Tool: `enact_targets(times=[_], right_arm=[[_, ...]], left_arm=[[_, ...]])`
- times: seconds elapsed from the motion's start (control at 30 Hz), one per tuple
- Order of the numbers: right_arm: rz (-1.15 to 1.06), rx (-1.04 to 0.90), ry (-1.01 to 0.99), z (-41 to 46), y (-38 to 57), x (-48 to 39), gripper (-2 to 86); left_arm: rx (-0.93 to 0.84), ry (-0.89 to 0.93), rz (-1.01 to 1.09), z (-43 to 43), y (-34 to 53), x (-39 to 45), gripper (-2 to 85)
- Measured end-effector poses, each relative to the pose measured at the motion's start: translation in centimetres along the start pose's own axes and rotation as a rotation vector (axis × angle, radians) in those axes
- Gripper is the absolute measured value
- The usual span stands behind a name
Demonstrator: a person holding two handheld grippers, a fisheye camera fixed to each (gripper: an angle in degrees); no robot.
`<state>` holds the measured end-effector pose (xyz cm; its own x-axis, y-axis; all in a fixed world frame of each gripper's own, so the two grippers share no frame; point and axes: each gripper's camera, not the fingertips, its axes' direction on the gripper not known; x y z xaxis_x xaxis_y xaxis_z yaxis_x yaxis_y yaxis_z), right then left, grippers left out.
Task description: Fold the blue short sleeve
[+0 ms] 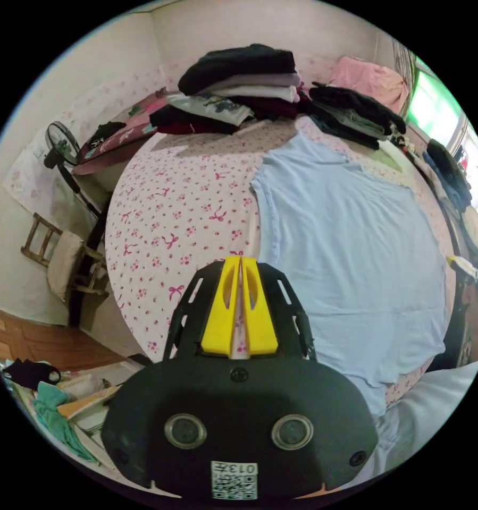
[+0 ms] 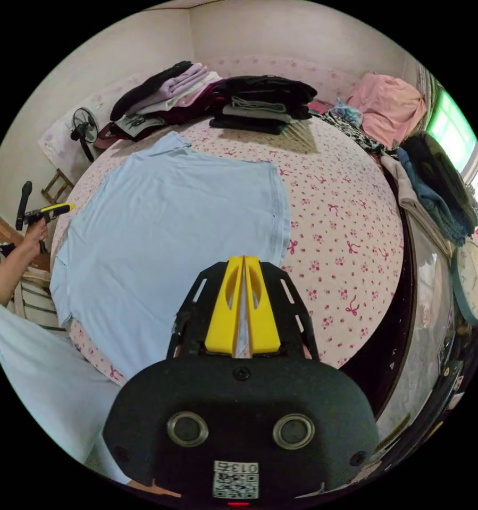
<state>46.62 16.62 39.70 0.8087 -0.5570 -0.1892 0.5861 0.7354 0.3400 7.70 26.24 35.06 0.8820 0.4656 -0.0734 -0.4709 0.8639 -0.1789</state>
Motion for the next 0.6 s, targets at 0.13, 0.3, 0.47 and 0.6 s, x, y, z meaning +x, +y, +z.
enact_targets(times=[0.13,0.3,0.47,0.6], right_arm=[[-0.110,-0.013,-0.057,-1.5,4.9,-2.7,0.4],[-0.152,-0.084,0.014,-1.9,10.1,-4.7,0.3],[-0.100,-0.105,0.041,-3.1,14.9,-3.7,0.3],[-0.097,-0.034,0.020,-5.3,17.7,-3.8,0.2]], left_arm=[[-0.027,0.069,0.088,-0.5,3.9,2.8,0.3],[-0.084,-0.043,0.110,1.0,8.2,4.5,-0.1],[-0.092,0.007,0.054,0.6,10.7,3.6,-0.3],[-0.034,0.076,0.052,-0.9,13.4,4.2,-0.2]])
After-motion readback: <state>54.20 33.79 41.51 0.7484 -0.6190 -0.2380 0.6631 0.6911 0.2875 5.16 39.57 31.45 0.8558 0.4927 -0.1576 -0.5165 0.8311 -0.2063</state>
